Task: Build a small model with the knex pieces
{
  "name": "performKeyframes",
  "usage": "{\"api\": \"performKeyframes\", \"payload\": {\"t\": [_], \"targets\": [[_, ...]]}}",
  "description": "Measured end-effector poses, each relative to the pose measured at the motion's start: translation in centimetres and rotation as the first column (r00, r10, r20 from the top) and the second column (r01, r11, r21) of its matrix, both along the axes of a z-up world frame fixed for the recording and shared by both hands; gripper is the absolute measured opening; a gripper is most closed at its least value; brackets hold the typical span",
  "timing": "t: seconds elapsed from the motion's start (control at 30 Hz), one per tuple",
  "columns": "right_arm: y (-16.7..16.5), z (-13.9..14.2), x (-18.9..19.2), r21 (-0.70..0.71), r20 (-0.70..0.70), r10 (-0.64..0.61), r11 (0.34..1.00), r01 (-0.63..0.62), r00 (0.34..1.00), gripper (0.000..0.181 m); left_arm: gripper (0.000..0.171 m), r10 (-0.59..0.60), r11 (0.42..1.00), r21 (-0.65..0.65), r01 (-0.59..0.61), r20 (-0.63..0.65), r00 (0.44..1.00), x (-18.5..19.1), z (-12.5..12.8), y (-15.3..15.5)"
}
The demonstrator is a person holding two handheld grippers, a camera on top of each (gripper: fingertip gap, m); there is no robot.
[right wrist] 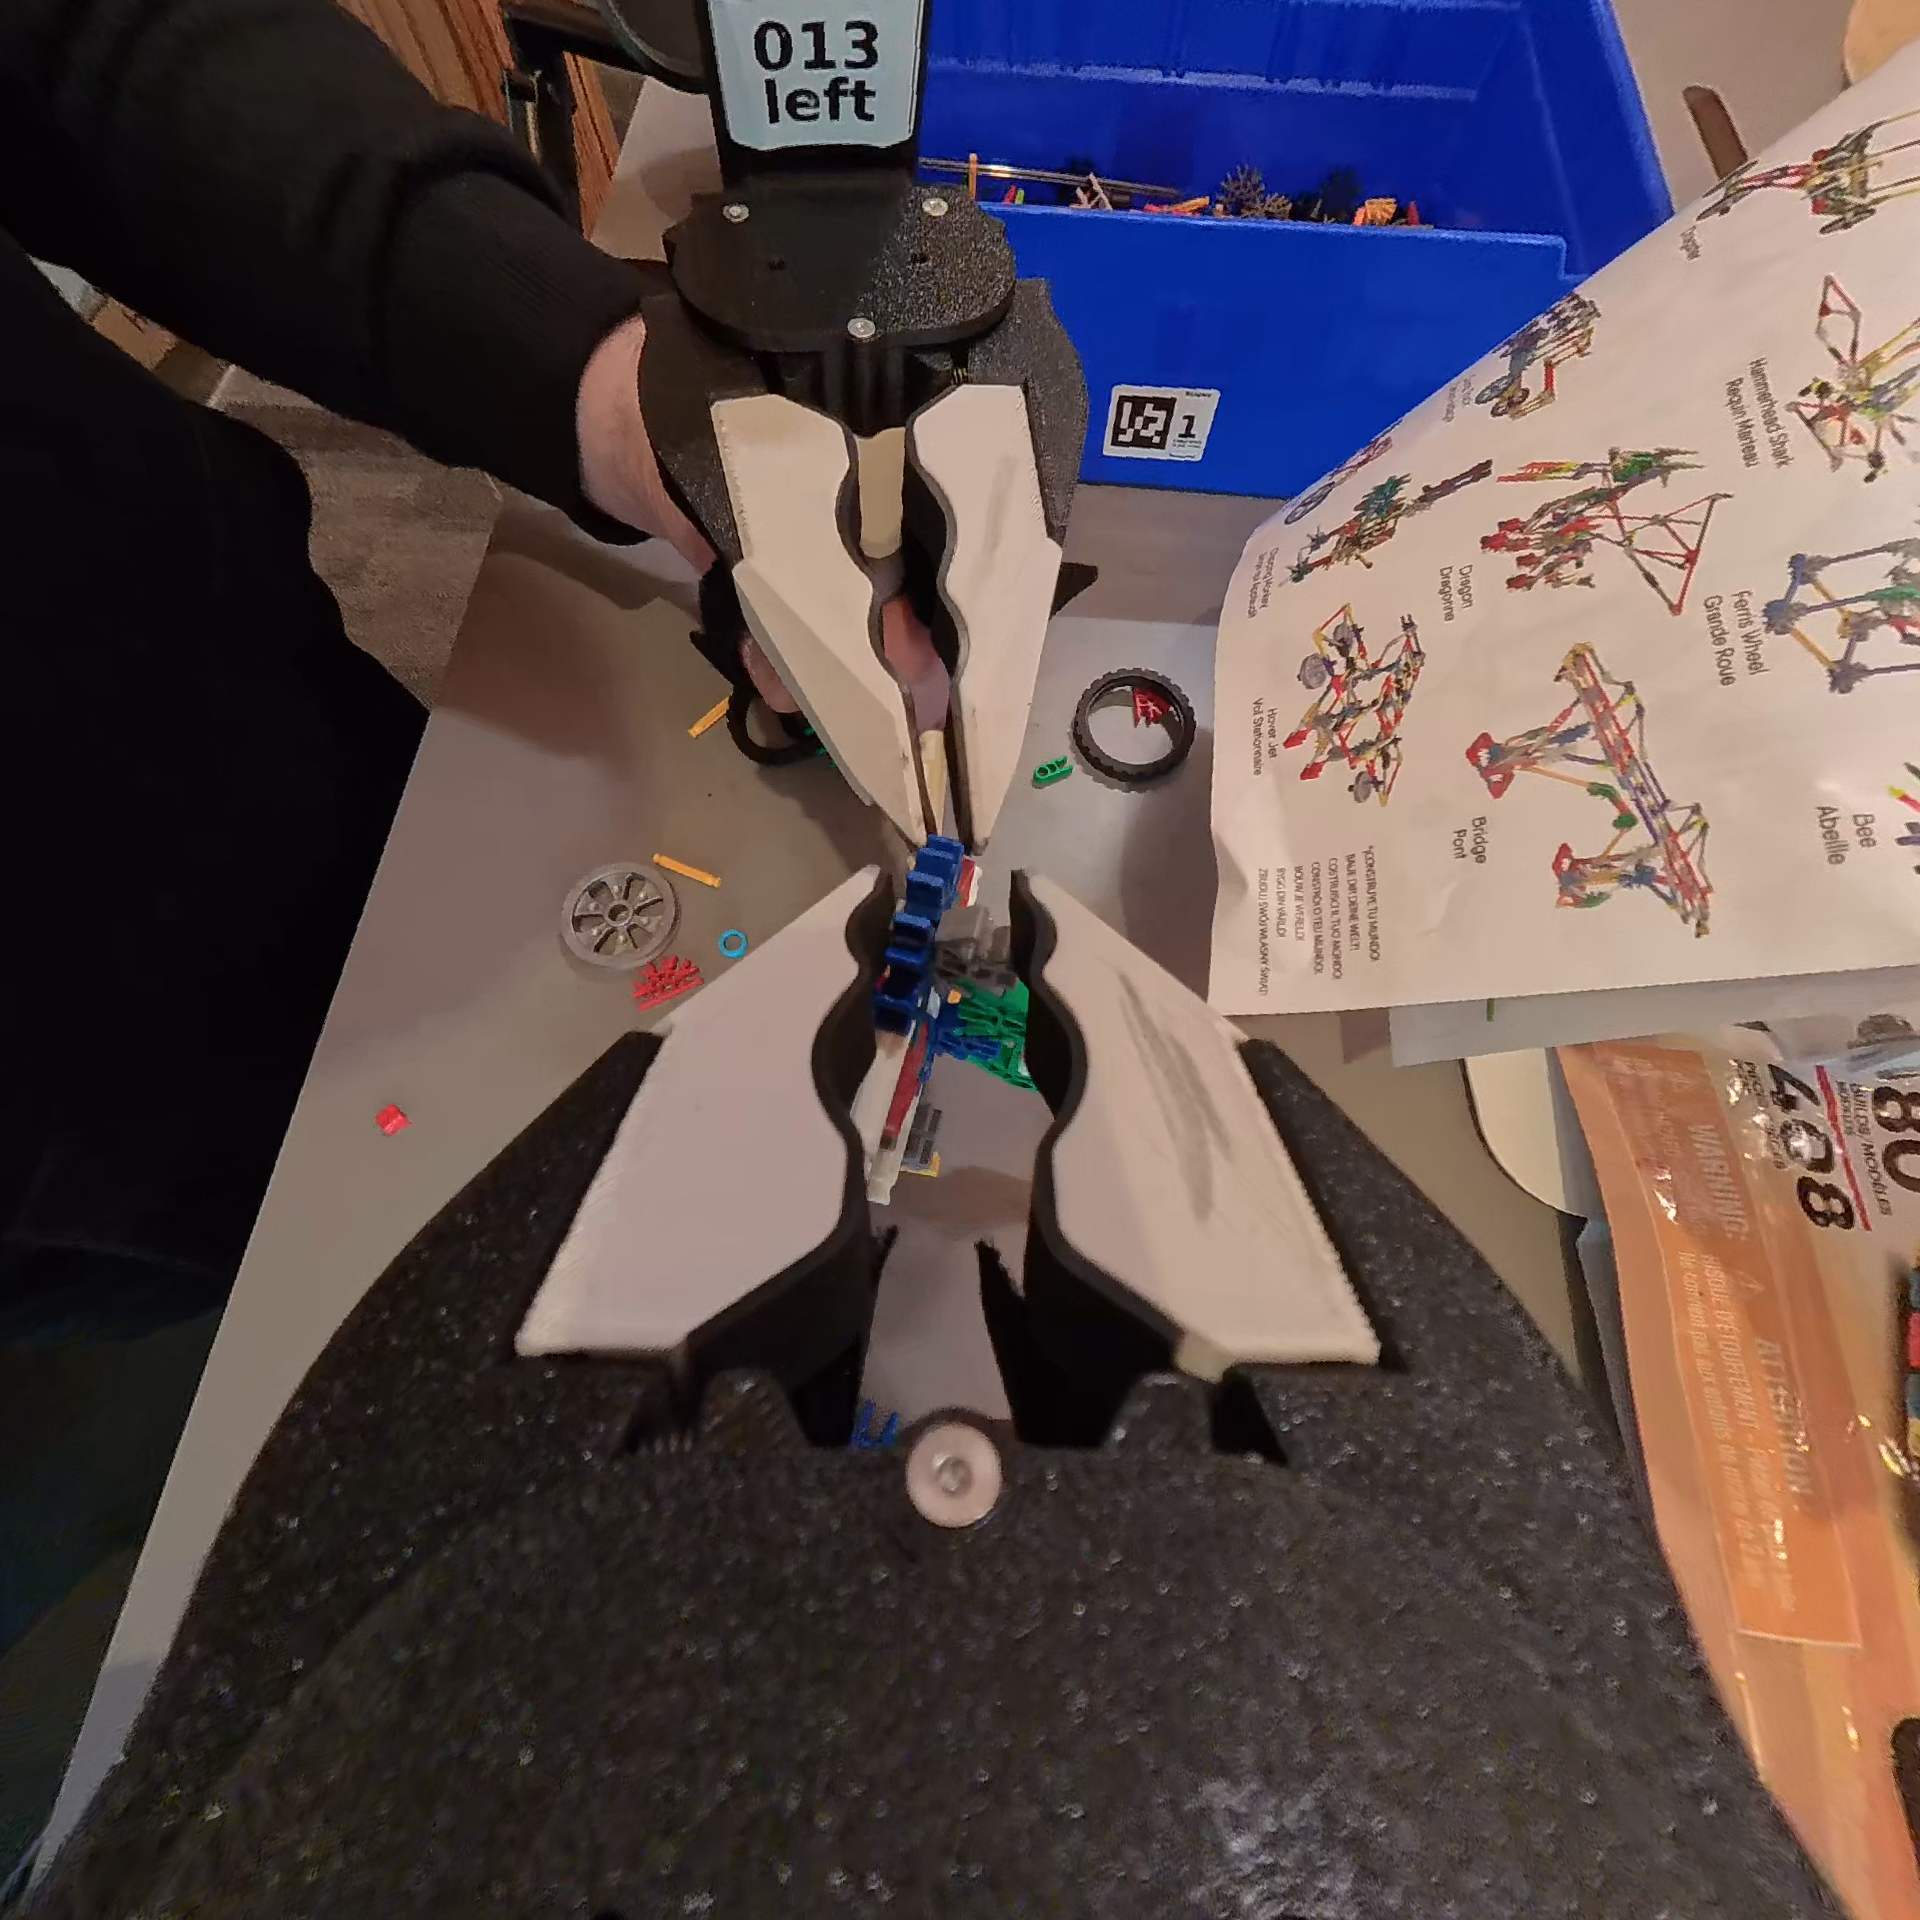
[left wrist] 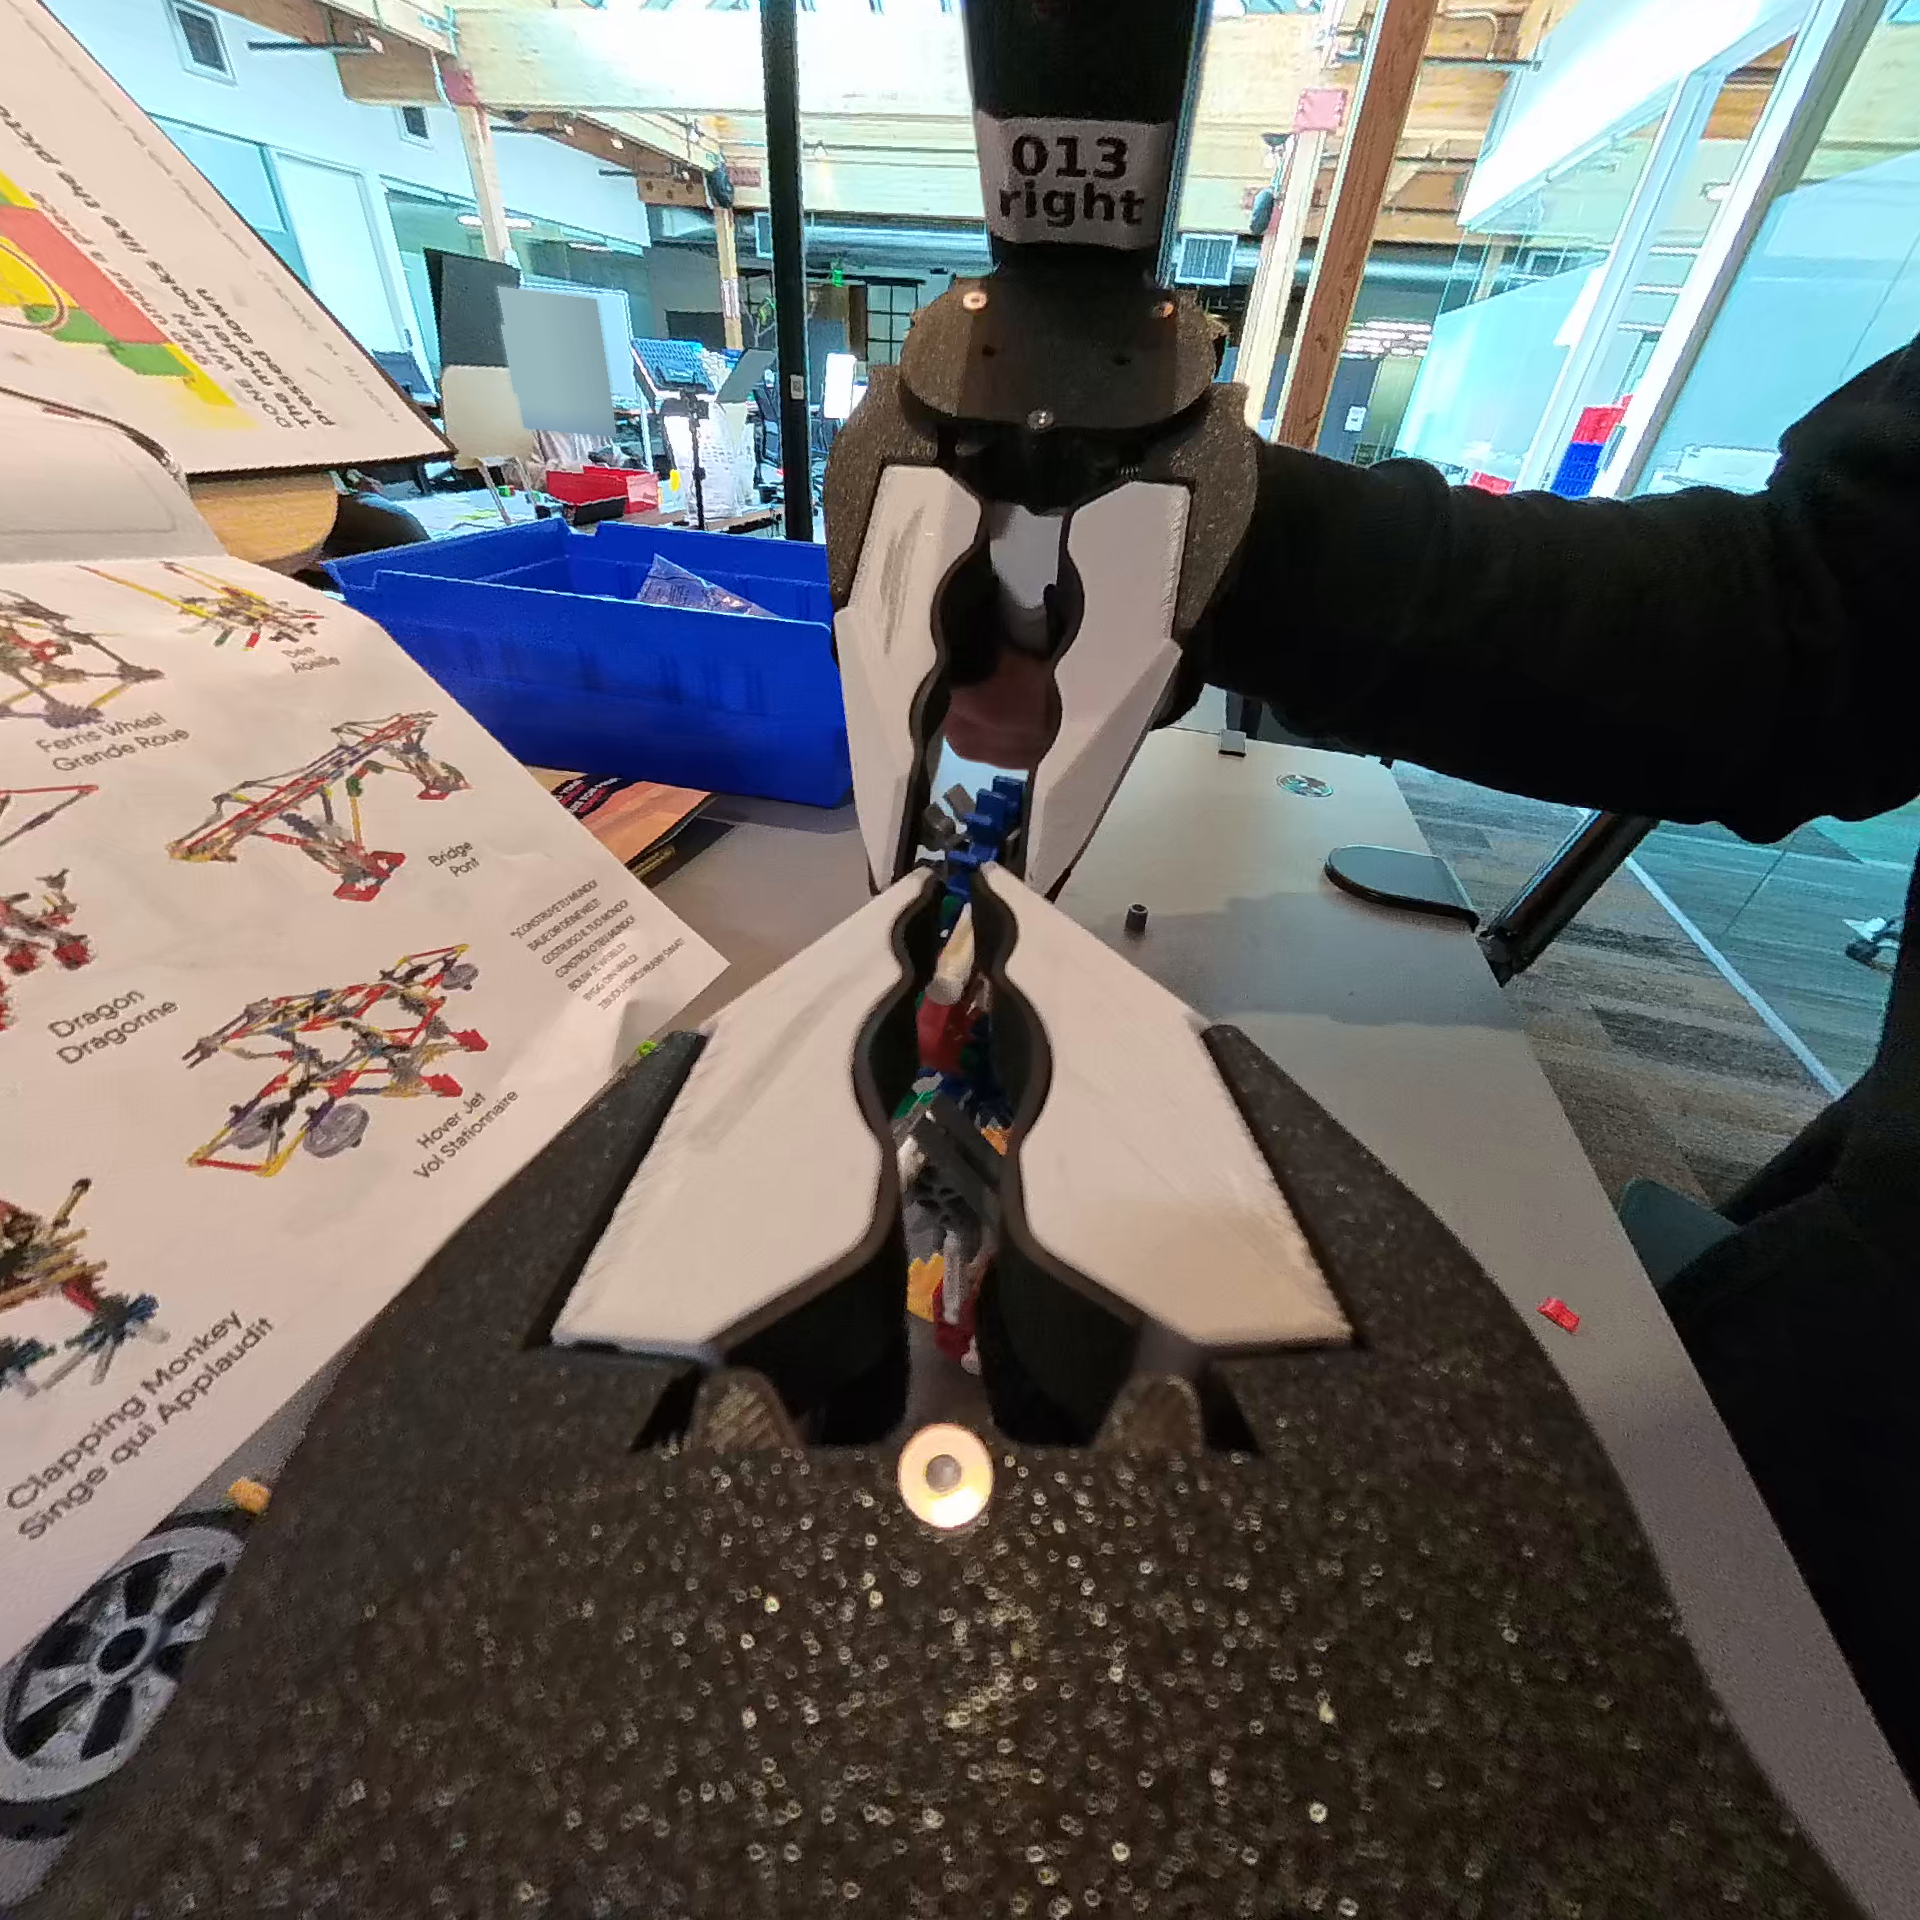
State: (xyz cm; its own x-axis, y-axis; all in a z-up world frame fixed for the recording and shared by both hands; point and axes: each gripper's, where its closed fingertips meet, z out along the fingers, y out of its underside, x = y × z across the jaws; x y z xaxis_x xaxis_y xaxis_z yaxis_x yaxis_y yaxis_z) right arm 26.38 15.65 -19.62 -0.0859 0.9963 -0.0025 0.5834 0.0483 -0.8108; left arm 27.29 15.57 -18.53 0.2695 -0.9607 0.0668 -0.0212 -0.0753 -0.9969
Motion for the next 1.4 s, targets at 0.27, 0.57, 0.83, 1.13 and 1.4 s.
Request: {"api": "performKeyframes", "payload": {"t": [0.27, 0.57, 0.83, 1.13, 1.4], "targets": [[0.2, -0.1, 0.1, -0.008, 0.008, -0.022, 1.000, 0.022, 1.000, 0.022, 0.002, 0.014, 1.000, 0.007, -0.014, -0.025, 1.000, 0.0, 0.0, 0.2], [0.5, -0.2, 0.2, 0.021, 0.057, -0.101, 0.995, 0.100, 0.993, 0.022, 0.000, 0.017, 1.000, -0.010, -0.017, -0.014, 1.000, 0.0, 0.1, 0.3], [0.7, -0.5, 0.3, 0.104, 0.176, -0.220, 0.973, 0.204, 0.960, 0.028, 0.000, 0.015, 1.000, -0.010, -0.015, -0.016, 1.000, 0.3, 0.1, 0.3], [0.5, -0.5, 0.0, 0.120, 0.178, -0.245, 0.967, 0.226, 0.953, 0.007, 0.000, 0.000, 1.000, -0.016, 0.000, -0.029, 1.000, 0.4, 0.2, 0.3], [-0.1, -0.5, 0.2, 0.071, 0.150, -0.214, 0.976, 0.206, 0.965, 0.008, 0.007, 0.000, 0.996, -0.090, -0.005, -0.052, 0.999, -0.9, 0.4, 0.3]]}}
